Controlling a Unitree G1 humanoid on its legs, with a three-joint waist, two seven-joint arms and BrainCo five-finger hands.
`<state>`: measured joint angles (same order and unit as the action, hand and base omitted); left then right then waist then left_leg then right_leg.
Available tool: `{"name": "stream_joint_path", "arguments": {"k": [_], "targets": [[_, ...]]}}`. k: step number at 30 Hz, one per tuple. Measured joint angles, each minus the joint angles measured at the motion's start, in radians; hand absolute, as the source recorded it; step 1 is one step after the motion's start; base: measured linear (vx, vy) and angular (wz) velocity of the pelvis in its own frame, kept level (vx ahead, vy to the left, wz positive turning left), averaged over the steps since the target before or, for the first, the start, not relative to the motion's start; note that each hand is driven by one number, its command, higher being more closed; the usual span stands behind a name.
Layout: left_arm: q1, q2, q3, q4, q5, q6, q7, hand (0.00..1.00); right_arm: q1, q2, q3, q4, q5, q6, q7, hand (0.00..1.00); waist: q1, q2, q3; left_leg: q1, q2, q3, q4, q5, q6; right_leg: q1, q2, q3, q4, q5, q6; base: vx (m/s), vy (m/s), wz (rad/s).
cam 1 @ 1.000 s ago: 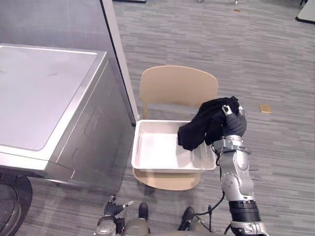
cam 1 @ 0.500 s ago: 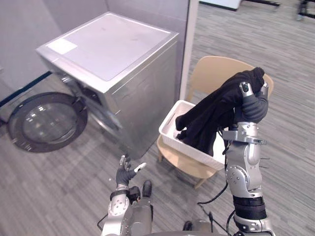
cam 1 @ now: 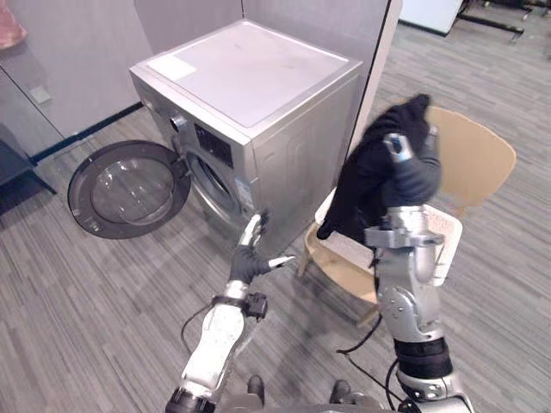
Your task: Pick up the laundry basket with both hands and put the clothes into the washing machine.
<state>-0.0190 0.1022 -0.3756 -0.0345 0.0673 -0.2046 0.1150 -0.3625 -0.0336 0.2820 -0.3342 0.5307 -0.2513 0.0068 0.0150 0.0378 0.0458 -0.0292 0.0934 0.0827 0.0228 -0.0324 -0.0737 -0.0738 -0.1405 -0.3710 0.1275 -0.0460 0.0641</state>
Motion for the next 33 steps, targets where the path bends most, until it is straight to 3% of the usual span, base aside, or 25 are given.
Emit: {"name": "stream_joint_path", "arguments": {"k": [7, 8, 16, 20, 21, 28, 30, 33], "targets": [[-0.205, -0.022, -0.142, 0.143, 0.123, 0.001, 0.079, 0.00, -0.094, 0.051, 0.256, 0.092, 0.119, 0.025, 0.040, 1.00, -0.001, -0.011, -0.031, 0.053, 0.010, 0.008, -0.103, 0.067, -0.005, 0.028, 0.037, 0.009, -0.069, 0.047, -0.015, -0.05, -0.007, -0.06], [-0.215, -0.023, -0.146, 0.158, 0.140, 0.002, 0.093, 1.00, -0.095, 0.053, 0.287, 0.106, 0.139, 0.032, 0.039, 1.00, -0.002, -0.011, -0.032, 0.060, 0.014, 0.007, -0.116, 0.074, -0.006, 0.035, 0.046, 0.010, -0.086, 0.055, -0.018, -0.05, -0.036, -0.04], [-0.302, -0.021, -0.187, 0.272, 0.236, 0.049, 0.174, 1.00, -0.123, 0.055, 0.358, 0.134, 0.227, 0.036, 0.016, 1.00, -0.002, -0.017, -0.043, 0.044, 0.031, 0.007, -0.116, 0.089, -0.020, 0.052, 0.080, 0.010, -0.168, 0.107, -0.034, -0.02, -0.013, -0.02], [-0.311, -0.020, -0.186, 0.310, 0.247, 0.064, 0.178, 1.00, -0.122, 0.046, 0.366, 0.134, 0.246, 0.040, 0.016, 1.00, -0.001, -0.015, -0.061, 0.039, 0.035, 0.008, -0.117, 0.091, -0.021, 0.053, 0.087, 0.012, -0.186, 0.117, -0.038, 0.00, 0.000, 0.00], [-0.303, -0.021, -0.175, 0.310, 0.246, 0.065, 0.177, 1.00, -0.118, 0.044, 0.366, 0.134, 0.249, 0.040, 0.017, 0.00, -0.002, -0.015, -0.061, 0.039, 0.036, 0.008, -0.117, 0.092, -0.022, 0.053, 0.088, 0.012, -0.186, 0.118, -0.039, 0.00, 0.000, 0.00], [-0.107, -0.043, -0.034, 0.297, 0.156, 0.072, 0.171, 1.00, 0.080, 0.009, 0.325, 0.134, 0.230, 0.043, 0.045, 0.00, -0.002, -0.015, -0.061, 0.033, 0.041, 0.008, -0.118, 0.091, -0.022, 0.053, 0.095, 0.015, -0.196, 0.118, -0.039, 0.00, 0.000, 0.00], [-0.043, -0.043, 0.039, 0.268, 0.122, 0.077, 0.171, 1.00, 0.157, -0.013, 0.254, 0.134, 0.201, 0.053, 0.059, 0.00, -0.001, -0.015, -0.061, 0.031, 0.043, 0.006, -0.118, 0.091, -0.022, 0.052, 0.098, 0.016, -0.198, 0.118, -0.039, 0.00, 0.000, 0.00], [0.034, -0.043, 0.127, 0.191, 0.080, 0.077, 0.169, 1.00, 0.238, -0.046, 0.103, 0.134, 0.065, 0.062, 0.058, 0.00, 0.000, -0.015, -0.061, 0.030, 0.045, 0.006, -0.118, 0.091, -0.023, 0.052, 0.100, 0.016, -0.200, 0.118, -0.039, 0.00, 0.000, 0.00]]}}
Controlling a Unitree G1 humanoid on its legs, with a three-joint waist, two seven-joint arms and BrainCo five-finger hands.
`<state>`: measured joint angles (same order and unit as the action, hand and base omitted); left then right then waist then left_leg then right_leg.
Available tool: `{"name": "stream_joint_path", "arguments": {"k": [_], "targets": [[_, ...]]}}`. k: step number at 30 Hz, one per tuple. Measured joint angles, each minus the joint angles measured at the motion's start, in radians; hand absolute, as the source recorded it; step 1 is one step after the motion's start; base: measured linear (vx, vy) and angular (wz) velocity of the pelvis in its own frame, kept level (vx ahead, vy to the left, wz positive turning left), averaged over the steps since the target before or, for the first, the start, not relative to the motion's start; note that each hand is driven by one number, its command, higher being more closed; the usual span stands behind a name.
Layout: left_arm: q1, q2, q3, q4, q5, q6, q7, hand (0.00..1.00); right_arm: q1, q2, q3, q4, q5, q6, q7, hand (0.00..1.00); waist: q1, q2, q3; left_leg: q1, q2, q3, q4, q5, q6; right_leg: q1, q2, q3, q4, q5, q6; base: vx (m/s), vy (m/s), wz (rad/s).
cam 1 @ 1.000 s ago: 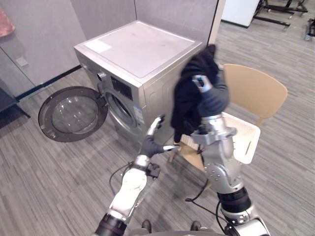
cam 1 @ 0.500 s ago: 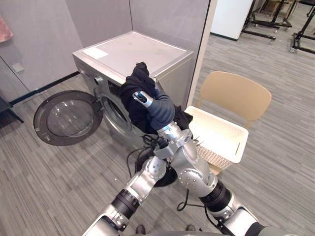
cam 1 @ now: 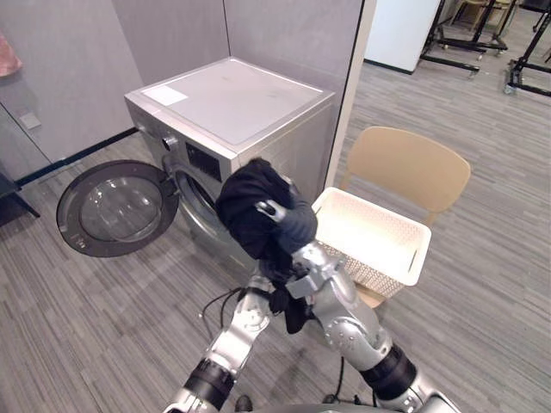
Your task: Pick up the laundry basket with both hands and put the clothes into the washing machine.
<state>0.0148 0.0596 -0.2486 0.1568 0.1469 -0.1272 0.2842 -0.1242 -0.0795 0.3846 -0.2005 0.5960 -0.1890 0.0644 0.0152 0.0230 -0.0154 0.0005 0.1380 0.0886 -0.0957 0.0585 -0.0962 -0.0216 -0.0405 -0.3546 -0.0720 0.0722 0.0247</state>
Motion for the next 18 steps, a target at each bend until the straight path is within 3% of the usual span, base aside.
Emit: {"name": "stream_joint_path", "arguments": {"k": [1, 5, 10, 14, 18], "targets": [[0.030, -0.003, 0.036, -0.034, -0.013, -0.003, -0.001, 1.00, 0.039, -0.016, -0.072, 0.000, -0.098, 0.000, -0.003, 0.00, 0.000, 0.000, 0.000, 0.000, 0.000, 0.000, 0.000, 0.000, 0.000, 0.000, 0.000, 0.000, 0.000, 0.000, 0.000, 0.00, 0.000, 0.00], [0.090, -0.016, 0.131, -0.073, -0.030, -0.016, -0.020, 1.00, 0.135, -0.050, -0.203, 0.001, -0.319, 0.000, -0.028, 0.00, 0.000, 0.000, 0.000, -0.001, 0.001, 0.000, 0.000, 0.000, 0.000, 0.000, 0.001, 0.001, 0.000, 0.000, 0.000, 0.00, 0.000, 0.00], [0.163, -0.020, 0.219, -0.075, -0.039, -0.022, -0.045, 1.00, 0.222, -0.089, -0.306, 0.086, -0.549, -0.002, -0.044, 0.00, 0.001, 0.002, 0.001, -0.007, 0.001, -0.001, -0.004, -0.001, 0.000, 0.001, 0.001, 0.002, 0.000, -0.008, 0.010, -0.01, 0.001, 0.01], [0.231, -0.016, 0.281, -0.053, -0.067, -0.029, -0.072, 1.00, 0.281, -0.115, -0.351, 0.282, -0.717, 0.005, -0.046, 0.00, 0.003, 0.013, 0.004, -0.019, 0.002, -0.015, -0.004, -0.001, 0.000, -0.002, 0.001, -0.005, 0.002, -0.010, 0.012, 0.00, 0.005, 0.09], [0.234, -0.006, 0.304, 0.044, -0.068, -0.031, -0.100, 1.00, 0.285, -0.113, -0.413, 0.532, -0.796, 0.029, -0.071, 0.00, 0.007, 0.030, 0.020, -0.069, -0.001, -0.078, 0.007, 0.012, -0.005, -0.012, -0.008, -0.089, 0.030, -0.040, 0.008, -0.01, -0.005, 0.55]]}}
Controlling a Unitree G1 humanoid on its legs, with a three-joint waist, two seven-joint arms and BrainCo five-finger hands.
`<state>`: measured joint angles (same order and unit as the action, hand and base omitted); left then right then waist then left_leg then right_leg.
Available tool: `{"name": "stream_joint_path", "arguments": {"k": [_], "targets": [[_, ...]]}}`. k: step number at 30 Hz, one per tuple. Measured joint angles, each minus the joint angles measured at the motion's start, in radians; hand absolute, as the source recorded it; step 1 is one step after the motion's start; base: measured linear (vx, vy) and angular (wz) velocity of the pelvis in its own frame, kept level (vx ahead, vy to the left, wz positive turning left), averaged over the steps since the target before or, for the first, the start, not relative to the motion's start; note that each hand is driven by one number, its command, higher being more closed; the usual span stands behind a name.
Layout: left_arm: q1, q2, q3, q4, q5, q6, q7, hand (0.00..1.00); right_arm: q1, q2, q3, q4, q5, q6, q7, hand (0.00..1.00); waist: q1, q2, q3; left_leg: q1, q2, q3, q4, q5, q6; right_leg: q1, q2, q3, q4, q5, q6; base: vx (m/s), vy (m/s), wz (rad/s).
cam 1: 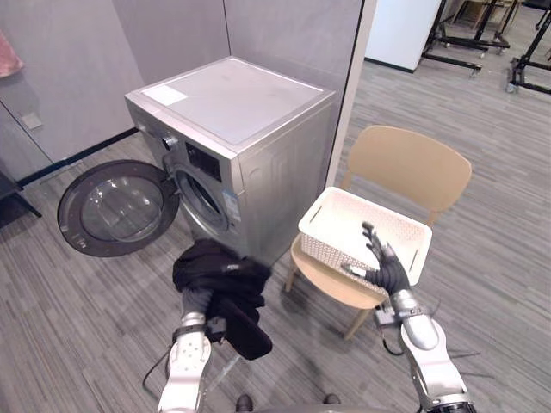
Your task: Pick up the laundry basket with both hands and put the clothes into the washing machine.
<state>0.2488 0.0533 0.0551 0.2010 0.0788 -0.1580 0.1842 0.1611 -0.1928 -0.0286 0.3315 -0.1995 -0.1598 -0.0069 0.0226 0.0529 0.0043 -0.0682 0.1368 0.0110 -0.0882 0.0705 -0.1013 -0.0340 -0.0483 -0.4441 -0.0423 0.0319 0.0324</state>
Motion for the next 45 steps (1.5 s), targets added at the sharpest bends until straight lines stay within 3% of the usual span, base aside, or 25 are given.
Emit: {"name": "stream_joint_path", "arguments": {"k": [2, 3, 4, 5, 7, 8, 11, 16, 17, 18, 19, 21, 24, 28, 29, 30, 32, 33, 34, 36, 39, 41, 43, 44, 45], "targets": [[-0.003, -0.002, 0.015, 0.041, 0.000, 0.001, -0.010, 1.00, -0.017, -0.001, -0.025, 0.117, -0.008, 0.015, -0.019, 0.00, 0.017, 0.008, 0.024, -0.061, -0.007, -0.024, 0.041, -0.010, 0.025, -0.041, -0.029, -0.060, 0.083, -0.049, 0.002, -0.03, 0.001, 0.78], [-0.004, -0.002, 0.018, 0.053, 0.000, 0.006, -0.010, 1.00, -0.023, 0.001, -0.036, 0.149, -0.008, 0.019, -0.024, 0.00, 0.016, 0.008, 0.029, -0.078, -0.011, -0.007, 0.053, -0.023, 0.070, -0.047, -0.041, -0.087, 0.100, -0.059, 0.006, -0.03, 0.029, 1.06], [-0.004, -0.002, 0.027, 0.081, 0.000, 0.016, -0.011, 1.00, -0.031, 0.003, -0.053, 0.208, -0.008, 0.033, -0.042, 0.00, 0.010, 0.001, 0.034, -0.098, -0.009, 0.100, 0.055, -0.046, 0.170, -0.053, -0.071, -0.137, 0.116, -0.072, 0.014, 0.05, 0.063, 1.25], [-0.005, -0.005, 0.031, 0.101, -0.001, 0.024, -0.011, 1.00, -0.039, -0.001, -0.068, 0.241, -0.008, 0.044, -0.055, 0.00, 0.002, 0.001, 0.037, -0.105, 0.003, 0.200, 0.053, -0.055, 0.185, -0.053, -0.099, -0.172, 0.123, -0.072, 0.019, 0.14, 0.128, 1.47], [0.000, -0.013, 0.035, 0.138, -0.001, 0.041, -0.011, 1.00, -0.075, -0.011, -0.101, 0.313, -0.001, 0.065, -0.072, 0.00, -0.003, 0.023, 0.056, -0.118, 0.049, 0.409, 0.104, 0.021, 0.163, -0.055, -0.137, -0.239, 0.189, -0.092, 0.037, 0.21, 0.148, 1.11], [0.002, -0.011, 0.036, 0.148, -0.001, 0.043, -0.012, 1.00, -0.081, -0.013, -0.104, 0.325, 0.006, 0.073, -0.078, 0.00, -0.004, 0.030, 0.056, -0.122, 0.050, 0.411, 0.114, 0.036, 0.117, -0.050, -0.144, -0.242, 0.200, -0.095, 0.041, 0.18, 0.140, 0.81], [0.005, 0.009, 0.074, 0.159, -0.001, 0.045, -0.016, 1.00, -0.112, 0.028, -0.110, 0.346, 0.023, 0.089, -0.082, 0.00, 0.006, 0.000, 0.077, -0.127, 0.016, 0.398, 0.143, 0.014, 0.083, -0.015, -0.179, -0.237, 0.191, -0.099, 0.054, 0.12, 0.133, 0.48], [0.046, 0.028, 0.096, 0.158, -0.001, 0.060, -0.037, 1.00, -0.141, 0.069, -0.110, 0.372, 0.028, 0.096, -0.080, 0.00, 0.022, -0.072, 0.122, -0.165, -0.045, 0.364, 0.326, -0.174, 0.100, 0.021, -0.314, -0.260, 0.332, -0.189, 0.124, 0.09, 0.164, 0.39], [0.068, 0.029, 0.093, 0.154, -0.001, 0.068, -0.043, 1.00, -0.119, 0.065, -0.112, 0.367, 0.028, 0.099, -0.080, 0.00, 0.017, -0.080, 0.127, -0.166, -0.078, 0.340, 0.367, -0.216, 0.114, 0.005, -0.381, -0.243, 0.465, -0.234, 0.026, 0.16, 0.259, 0.79], [0.073, 0.030, 0.072, 0.144, -0.001, 0.074, -0.048, 1.00, -0.094, 0.058, -0.109, 0.361, 0.028, 0.105, -0.080, 0.00, 0.007, -0.081, 0.135, -0.163, -0.096, 0.310, 0.386, -0.239, 0.137, -0.082, -0.419, -0.101, 0.651, -0.170, -0.112, 0.20, 0.279, 0.90], [0.078, 0.036, 0.061, 0.130, -0.001, 0.075, -0.048, 1.00, -0.078, 0.062, -0.106, 0.351, 0.029, 0.108, -0.080, 0.00, -0.003, -0.073, 0.133, -0.153, -0.106, 0.285, 0.387, -0.243, 0.145, -0.130, -0.417, -0.010, 0.731, -0.114, -0.156, 0.31, 0.247, 1.06], [0.066, 0.054, 0.043, 0.091, -0.001, 0.077, -0.046, 1.00, -0.031, 0.109, -0.084, 0.305, 0.032, 0.110, -0.076, 0.00, -0.022, -0.067, 0.161, -0.121, -0.104, 0.181, 0.382, -0.262, 0.167, -0.258, -0.278, 0.224, 0.895, -0.239, -0.007, 0.34, 0.114, 1.01], [0.021, 0.076, 0.020, 0.074, -0.001, 0.077, -0.047, 1.00, 0.003, 0.135, -0.072, 0.241, 0.041, 0.100, -0.076, 0.00, -0.049, -0.092, 0.176, -0.068, -0.139, 0.104, 0.346, -0.285, 0.175, -0.361, -0.133, 0.248, 0.811, -0.308, 0.003, 0.35, 0.032, 1.00], [-0.037, 0.068, -0.030, 0.075, 0.000, 0.073, -0.051, 1.00, 0.034, 0.125, -0.075, 0.210, 0.041, 0.100, -0.076, 0.00, -0.069, -0.098, 0.178, 0.037, -0.195, 0.011, 0.315, -0.359, 0.162, -0.458, -0.093, 0.176, 0.489, -0.209, 0.002, 0.47, -0.024, 0.84], [-0.043, 0.062, -0.035, 0.076, 0.001, 0.074, -0.051, 1.00, 0.050, 0.122, -0.075, 0.201, 0.041, 0.101, -0.076, 0.00, -0.071, -0.096, 0.178, 0.080, -0.200, -0.019, 0.316, -0.387, 0.134, -0.465, -0.093, 0.171, 0.495, -0.151, -0.044, 0.51, -0.090, 0.86], [-0.038, 0.046, -0.044, 0.076, 0.002, 0.074, -0.051, 1.00, 0.072, 0.120, -0.072, 0.181, 0.041, 0.103, -0.074, 0.00, -0.074, -0.091, 0.167, 0.124, -0.186, -0.038, 0.321, -0.409, 0.100, -0.438, -0.090, 0.166, 0.518, -0.104, -0.085, 0.97, -0.152, 1.07], [-0.036, 0.007, -0.041, 0.063, 0.002, 0.075, -0.053, 1.00, 0.080, 0.114, -0.069, 0.128, 0.040, 0.104, -0.063, 0.00, -0.093, -0.040, 0.175, 0.051, -0.133, 0.022, 0.557, -0.404, 0.031, -0.380, -0.085, 0.096, 0.543, -0.157, -0.123, 0.68, -0.111, 0.66], [-0.031, -0.024, -0.035, 0.057, 0.001, 0.075, -0.055, 1.00, 0.081, 0.103, -0.058, 0.074, 0.041, 0.103, -0.054, 0.00, -0.088, -0.019, 0.182, -0.034, -0.087, 0.067, 0.801, -0.301, -0.025, -0.311, -0.057, 0.091, 0.511, -0.172, -0.127, 0.58, -0.106, -0.02], [-0.021, -0.045, -0.028, 0.057, 0.001, 0.074, -0.057, 1.00, 0.080, 0.086, -0.040, 0.042, 0.043, 0.101, -0.055, 0.00, -0.075, -0.007, 0.183, -0.097, -0.035, 0.099, 0.964, -0.226, -0.019, -0.239, -0.025, 0.106, 0.460, -0.173, -0.127, 0.70, -0.111, -0.40], [-0.010, -0.049, -0.042, 0.041, 0.000, 0.074, -0.072, 1.00, 0.079, 0.088, -0.032, -0.014, 0.054, 0.091, -0.061, 0.00, -0.046, -0.011, 0.180, -0.181, 0.042, 0.175, 1.153, -0.249, 0.018, -0.088, 0.012, 0.146, 0.349, -0.173, -0.127, 0.74, -0.019, -0.70], [-0.010, -0.050, -0.042, -0.010, -0.002, 0.073, -0.076, 1.00, 0.058, 0.089, -0.033, -0.040, 0.072, 0.092, -0.081, 0.00, -0.027, -0.031, 0.181, -0.308, 0.071, 0.237, 1.066, -0.309, 0.105, 0.007, -0.005, 0.241, 0.273, -0.173, -0.127, 0.53, 0.065, -0.60], [-0.017, -0.052, -0.041, -0.021, -0.001, 0.073, -0.078, 1.00, 0.036, 0.095, -0.033, -0.039, 0.072, 0.099, -0.083, 0.00, -0.003, -0.037, 0.186, -0.350, 0.047, 0.201, 0.880, -0.313, 0.110, 0.032, -0.027, 0.317, 0.268, -0.175, -0.123, 0.45, 0.236, -1.08], [0.002, -0.062, -0.043, -0.043, -0.001, 0.069, -0.076, 1.00, 0.031, 0.104, -0.036, -0.044, 0.071, 0.097, -0.086, 0.00, 0.012, -0.027, 0.181, -0.300, -0.002, 0.061, 0.521, -0.209, 0.049, 0.035, -0.052, 0.386, 0.326, -0.231, -0.025, 0.45, 0.358, -1.58], [0.039, -0.085, -0.039, -0.059, -0.002, 0.056, -0.072, 1.00, 0.029, 0.106, -0.027, -0.045, 0.070, 0.093, -0.084, 0.00, 0.037, 0.015, 0.168, -0.247, 0.059, -0.030, 0.375, -0.061, -0.017, 0.038, -0.029, 0.426, 0.358, -0.304, 0.060, 0.41, 0.437, -1.63], [0.001, -0.056, -0.021, -0.021, -0.002, 0.068, -0.070, 1.00, 0.013, 0.159, -0.022, -0.020, 0.071, 0.102, -0.084, 0.00, 0.028, -0.055, 0.174, -0.267, 0.015, -0.010, 0.482, -0.102, -0.011, 0.037, -0.080, 0.468, 0.360, -0.334, 0.056, 0.39, 0.374, -1.61]]}}
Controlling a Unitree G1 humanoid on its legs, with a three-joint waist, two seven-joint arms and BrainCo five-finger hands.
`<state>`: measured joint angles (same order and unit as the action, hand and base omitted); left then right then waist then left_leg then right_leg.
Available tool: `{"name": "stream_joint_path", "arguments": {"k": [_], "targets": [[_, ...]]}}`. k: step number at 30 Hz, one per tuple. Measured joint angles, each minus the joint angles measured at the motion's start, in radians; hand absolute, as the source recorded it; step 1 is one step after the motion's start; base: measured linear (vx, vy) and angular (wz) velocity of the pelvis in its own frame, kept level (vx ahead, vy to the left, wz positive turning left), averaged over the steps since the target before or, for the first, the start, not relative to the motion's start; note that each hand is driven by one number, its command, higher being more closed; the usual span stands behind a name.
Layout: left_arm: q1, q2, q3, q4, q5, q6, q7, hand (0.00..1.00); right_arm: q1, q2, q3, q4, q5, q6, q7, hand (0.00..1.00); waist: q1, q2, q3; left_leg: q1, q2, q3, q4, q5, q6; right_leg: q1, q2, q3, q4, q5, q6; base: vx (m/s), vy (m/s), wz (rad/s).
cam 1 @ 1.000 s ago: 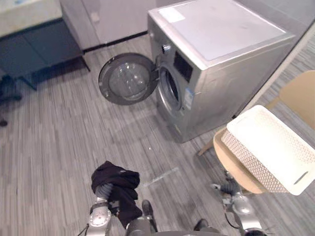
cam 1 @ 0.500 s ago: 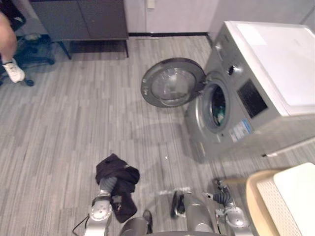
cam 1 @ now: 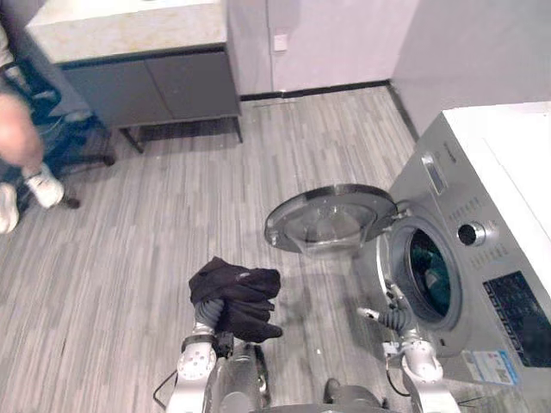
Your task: Pick up the laundry basket with both hands and put the clothes into the washing machine.
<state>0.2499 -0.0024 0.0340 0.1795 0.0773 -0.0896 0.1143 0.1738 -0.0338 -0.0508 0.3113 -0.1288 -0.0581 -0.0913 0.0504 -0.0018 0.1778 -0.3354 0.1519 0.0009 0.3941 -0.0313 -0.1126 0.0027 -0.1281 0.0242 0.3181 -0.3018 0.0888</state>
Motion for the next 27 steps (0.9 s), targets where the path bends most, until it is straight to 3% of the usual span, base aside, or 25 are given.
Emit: {"name": "stream_joint_path", "arguments": {"k": [1, 3, 5, 7, 8, 9, 11, 12, 14, 15, 17, 18, 19, 20, 21, 22, 23, 24, 25, 26, 27], "targets": [[0.005, 0.001, 0.002, -0.009, 0.000, 0.000, 0.001, 1.00, 0.000, 0.002, 0.010, -0.006, -0.001, -0.002, 0.002, 0.00, 0.001, 0.000, -0.005, 0.003, 0.008, -0.001, 0.027, -0.051, 0.007, -0.010, 0.006, 0.020, -0.001, 0.013, 0.011, 0.32, 0.318, -1.18], [0.011, 0.012, 0.004, -0.018, 0.000, 0.001, 0.000, 1.00, 0.009, 0.017, 0.019, -0.012, -0.002, -0.004, 0.002, 0.00, -0.007, -0.012, -0.006, 0.015, 0.050, 0.096, 0.143, -0.160, 0.028, -0.022, 0.006, 0.115, 0.005, 0.032, 0.031, 0.25, 0.284, -1.50], [0.027, 0.020, 0.007, -0.027, -0.001, 0.001, 0.000, 1.00, 0.008, 0.023, 0.027, -0.010, -0.004, -0.004, 0.002, 0.00, -0.006, -0.015, -0.008, 0.079, 0.092, 0.208, 0.137, -0.215, 0.031, -0.081, 0.006, 0.114, 0.069, 0.058, 0.063, 0.12, 0.242, -1.89], [0.049, 0.040, 0.012, -0.025, -0.005, 0.001, 0.000, 1.00, -0.005, 0.026, 0.045, 0.027, -0.011, -0.007, 0.003, 0.00, -0.010, -0.032, -0.019, 0.147, 0.115, 0.337, 0.096, -0.234, 0.026, -0.167, -0.027, 0.017, 0.143, 0.083, 0.064, 0.04, 0.123, -1.92], [0.055, 0.045, 0.017, -0.015, -0.005, 0.001, -0.001, 1.00, -0.024, 0.020, 0.054, 0.074, -0.012, -0.007, 0.004, 0.00, -0.017, -0.030, -0.023, 0.183, 0.119, 0.394, 0.065, -0.236, 0.022, -0.193, -0.055, -0.098, 0.149, 0.099, 0.039, 0.10, 0.053, -1.90], [0.050, 0.043, 0.034, 0.007, -0.006, 0.005, 0.000, 1.00, -0.054, 0.001, 0.061, 0.166, -0.021, -0.005, 0.007, 0.00, -0.015, -0.032, -0.028, 0.244, 0.126, 0.488, 0.004, -0.233, 0.014, -0.201, -0.107, -0.357, 0.131, 0.129, -0.012, 0.11, 0.049, -1.85], [0.041, 0.046, 0.050, 0.027, -0.007, 0.005, 0.000, 1.00, -0.079, -0.024, 0.057, 0.229, -0.022, -0.003, 0.007, 0.00, -0.017, -0.029, -0.030, 0.281, 0.122, 0.557, -0.036, -0.224, 0.006, -0.213, -0.150, -0.550, 0.137, 0.144, -0.036, 0.12, 0.025, -1.46], [0.034, 0.047, 0.055, 0.030, -0.008, 0.006, 0.001, 1.00, -0.092, -0.043, 0.056, 0.254, -0.032, -0.003, 0.002, 0.00, -0.037, -0.026, -0.031, 0.284, 0.118, 0.567, -0.031, -0.224, 0.006, -0.240, -0.154, -0.590, 0.154, 0.140, -0.043, 0.14, -0.024, -1.17], [0.026, 0.047, 0.064, 0.049, -0.008, 0.007, 0.001, 1.00, -0.098, -0.063, 0.048, 0.273, -0.039, -0.002, 0.004, 0.00, -0.038, -0.024, -0.029, 0.294, 0.118, 0.564, 0.009, -0.224, 0.006, -0.249, -0.140, -0.535, 0.148, 0.126, -0.049, 0.20, -0.072, -1.05], [0.026, 0.034, 0.078, 0.065, -0.009, 0.008, 0.000, 1.00, -0.089, -0.079, 0.043, 0.276, -0.040, -0.001, 0.008, 0.00, -0.041, 0.003, -0.016, 0.303, 0.146, 0.548, 0.098, -0.224, 0.007, -0.224, -0.123, -0.512, 0.146, 0.125, -0.049, 0.27, -0.095, -0.94], [0.029, 0.016, 0.084, 0.069, -0.024, 0.008, -0.001, 1.00, -0.068, -0.096, 0.033, 0.276, -0.040, 0.000, 0.009, 0.00, -0.042, 0.032, -0.007, 0.301, 0.200, 0.506, 0.270, -0.195, 0.052, -0.167, -0.101, -0.501, 0.148, 0.101, -0.040, 0.23, -0.094, -0.73], [0.035, 0.014, 0.084, 0.079, -0.028, 0.007, -0.002, 1.00, -0.056, -0.104, 0.019, 0.276, -0.039, 0.001, 0.007, 0.00, -0.035, 0.054, 0.000, 0.269, 0.250, 0.455, 0.432, -0.125, 0.135, -0.107, -0.071, -0.478, 0.130, 0.074, -0.038, 0.22, -0.098, -0.88], [0.038, 0.019, 0.090, 0.104, -0.029, 0.007, -0.002, 1.00, -0.057, -0.106, 0.011, 0.275, -0.039, 0.002, 0.004, 0.00, -0.034, 0.062, -0.003, 0.228, 0.272, 0.387, 0.543, -0.006, 0.158, -0.068, -0.046, -0.456, 0.099, 0.066, -0.047, 0.23, -0.087, -0.92], [0.037, 0.024, 0.090, 0.117, -0.030, 0.008, -0.001, 1.00, -0.059, -0.102, 0.010, 0.272, -0.038, 0.002, 0.002, 0.00, -0.031, 0.049, 0.000, 0.193, 0.267, 0.345, 0.597, 0.036, 0.161, -0.053, -0.053, -0.435, 0.078, 0.066, -0.047, 0.25, 0.016, -0.83], [0.027, 0.033, 0.081, 0.128, -0.037, 0.009, -0.002, 1.00, -0.073, -0.094, 0.000, 0.263, -0.035, 0.003, -0.004, 0.00, -0.028, 0.044, -0.002, 0.117, 0.230, 0.281, 0.658, -0.099, 0.112, -0.046, -0.055, -0.396, 0.054, 0.065, -0.045, 0.20, 0.057, -0.56], [0.024, 0.033, 0.077, 0.128, -0.038, 0.009, -0.003, 1.00, -0.081, -0.092, -0.013, 0.264, -0.033, 0.003, -0.007, 0.00, -0.029, 0.039, 0.001, 0.085, 0.210, 0.261, 0.658, -0.148, 0.106, -0.044, -0.057, -0.381, 0.045, 0.066, -0.045, 0.23, 0.104, -0.63], [0.003, 0.034, 0.074, 0.128, -0.040, 0.009, -0.003, 1.00, -0.095, -0.092, -0.029, 0.265, -0.029, 0.005, -0.017, 0.00, -0.023, 0.022, 0.011, 0.030, 0.141, 0.209, 0.601, -0.225, 0.096, -0.038, -0.070, -0.352, 0.030, 0.070, -0.037, 0.22, 0.110, -0.58], [-0.017, 0.041, 0.073, 0.128, -0.043, 0.008, -0.002, 1.00, -0.102, -0.092, -0.032, 0.267, -0.027, 0.006, -0.023, 0.00, -0.009, 0.006, 0.021, -0.003, 0.068, 0.159, 0.468, -0.253, 0.083, -0.025, -0.084, -0.328, 0.021, 0.075, -0.029, 0.22, 0.142, -0.59], [-0.020, 0.041, 0.072, 0.127, -0.047, 0.008, -0.002, 1.00, -0.104, -0.094, -0.032, 0.269, -0.027, 0.006, -0.025, 0.00, -0.007, 0.003, 0.023, -0.008, 0.040, 0.134, 0.398, -0.251, 0.080, -0.020, -0.087, -0.319, 0.023, 0.076, -0.027, 0.21, 0.206, -0.58], [-0.019, 0.041, 0.067, 0.128, -0.049, 0.007, 0.001, 1.00, -0.106, -0.101, -0.033, 0.289, -0.027, 0.006, -0.034, 0.00, -0.007, 0.023, 0.012, 0.012, -0.020, 0.054, 0.178, -0.196, 0.040, -0.007, -0.086, -0.299, 0.035, 0.068, -0.002, 0.23, 0.309, -0.65], [-0.014, 0.051, 0.055, 0.143, -0.050, 0.004, 0.003, 1.00, -0.120, -0.091, -0.047, 0.324, -0.028, 0.006, -0.040, 0.00, 0.001, 0.012, 0.016, 0.037, -0.035, 0.041, 0.119, -0.128, 0.058, -0.001, -0.081, -0.249, 0.046, 0.042, 0.036, 0.22, 0.280, -0.60]]}}
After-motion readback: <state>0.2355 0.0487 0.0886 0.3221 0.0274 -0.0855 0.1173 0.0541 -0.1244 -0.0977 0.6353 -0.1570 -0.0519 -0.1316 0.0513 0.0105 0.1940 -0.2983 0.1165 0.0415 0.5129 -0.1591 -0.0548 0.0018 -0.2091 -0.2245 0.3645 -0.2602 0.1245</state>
